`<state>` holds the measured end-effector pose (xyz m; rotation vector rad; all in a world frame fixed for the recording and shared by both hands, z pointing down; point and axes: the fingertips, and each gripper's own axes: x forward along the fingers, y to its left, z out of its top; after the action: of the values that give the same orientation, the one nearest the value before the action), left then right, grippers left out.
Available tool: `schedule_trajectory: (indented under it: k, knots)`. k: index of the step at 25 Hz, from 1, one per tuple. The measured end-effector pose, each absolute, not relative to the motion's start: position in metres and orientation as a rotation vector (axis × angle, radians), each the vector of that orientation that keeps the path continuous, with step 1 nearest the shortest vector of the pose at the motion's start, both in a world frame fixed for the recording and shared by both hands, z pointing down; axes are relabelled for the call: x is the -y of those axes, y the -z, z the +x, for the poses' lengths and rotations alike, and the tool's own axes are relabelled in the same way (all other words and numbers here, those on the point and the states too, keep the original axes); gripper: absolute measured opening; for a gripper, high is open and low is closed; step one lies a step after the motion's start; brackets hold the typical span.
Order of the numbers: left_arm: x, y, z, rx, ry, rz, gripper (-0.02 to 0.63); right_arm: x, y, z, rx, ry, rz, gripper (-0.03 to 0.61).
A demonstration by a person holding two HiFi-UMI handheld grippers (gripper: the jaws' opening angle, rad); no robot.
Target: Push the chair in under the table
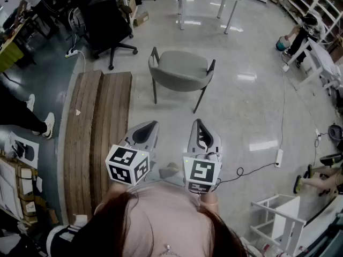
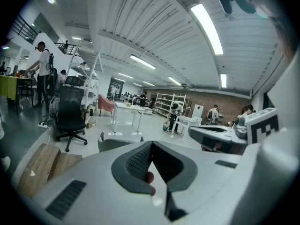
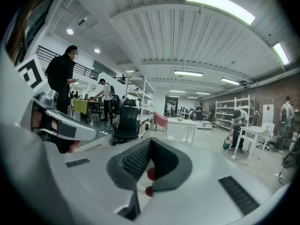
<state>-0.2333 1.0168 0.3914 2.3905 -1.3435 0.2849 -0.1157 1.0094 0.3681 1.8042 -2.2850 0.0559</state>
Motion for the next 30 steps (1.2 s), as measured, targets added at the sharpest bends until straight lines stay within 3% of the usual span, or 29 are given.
schedule_trajectory:
  k: [16,30]
  knots:
    - [-0.996,-0.402,-0.220,1.338,-0.335,2.422,0.008,-0.979,-0.373,-0.105,2.342,-0.080,1.780,0.021]
    - [-0.858,-0.424,-0.214,1.247,-0.440,2.544,0.009,-0.854,-0.393,-0.111,2.256,-0.032,1.804,0.021]
